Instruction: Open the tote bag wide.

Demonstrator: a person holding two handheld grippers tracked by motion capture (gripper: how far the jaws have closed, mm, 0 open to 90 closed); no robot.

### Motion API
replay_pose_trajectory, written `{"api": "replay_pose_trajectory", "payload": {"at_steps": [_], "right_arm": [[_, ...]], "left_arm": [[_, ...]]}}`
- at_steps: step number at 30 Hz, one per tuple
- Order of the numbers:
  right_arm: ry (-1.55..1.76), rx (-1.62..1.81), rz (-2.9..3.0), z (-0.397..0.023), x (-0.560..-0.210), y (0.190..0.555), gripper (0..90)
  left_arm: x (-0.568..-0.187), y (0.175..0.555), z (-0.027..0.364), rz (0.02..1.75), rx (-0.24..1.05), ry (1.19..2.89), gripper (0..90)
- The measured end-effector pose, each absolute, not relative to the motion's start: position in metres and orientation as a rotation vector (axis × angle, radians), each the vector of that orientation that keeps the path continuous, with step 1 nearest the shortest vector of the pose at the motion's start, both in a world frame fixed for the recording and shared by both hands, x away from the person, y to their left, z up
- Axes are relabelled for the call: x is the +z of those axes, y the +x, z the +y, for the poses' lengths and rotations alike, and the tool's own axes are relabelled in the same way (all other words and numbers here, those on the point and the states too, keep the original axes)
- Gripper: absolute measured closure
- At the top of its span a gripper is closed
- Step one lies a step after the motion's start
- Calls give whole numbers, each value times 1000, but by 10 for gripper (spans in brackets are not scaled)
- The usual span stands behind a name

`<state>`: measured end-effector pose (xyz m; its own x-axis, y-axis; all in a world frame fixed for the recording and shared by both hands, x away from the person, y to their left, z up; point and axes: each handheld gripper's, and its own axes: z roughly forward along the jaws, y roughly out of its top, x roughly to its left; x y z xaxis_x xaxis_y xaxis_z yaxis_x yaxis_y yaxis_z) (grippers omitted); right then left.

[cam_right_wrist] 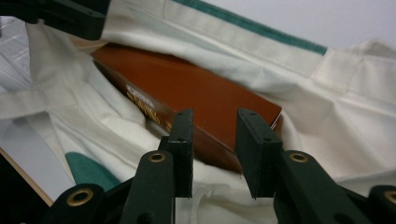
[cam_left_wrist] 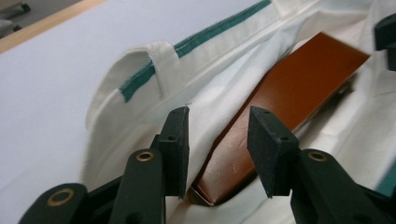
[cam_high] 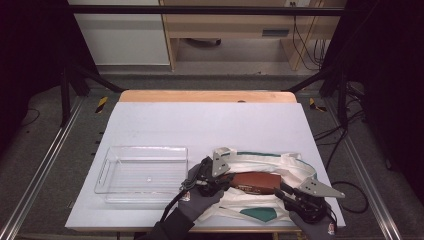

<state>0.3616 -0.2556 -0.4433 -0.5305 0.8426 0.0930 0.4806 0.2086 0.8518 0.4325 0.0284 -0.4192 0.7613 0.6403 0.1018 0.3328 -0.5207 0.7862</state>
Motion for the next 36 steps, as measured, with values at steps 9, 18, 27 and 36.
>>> {"api": "replay_pose_trajectory", "payload": {"at_steps": [9,18,27,36], "right_arm": [[1249,1248,2167,-253,-455,359,761],[1247,1216,2187,-251,-461,359,782],[1264,1147,2239,-252,-471,359,869],[1286,1141,2269,-253,-479,361,900]], "left_arm": [[-430,443,22,761,535,2205,632],[-428,451,26,829,531,2181,845],[-430,472,25,1016,516,2061,869],[-448,483,19,1088,553,2047,862]]}}
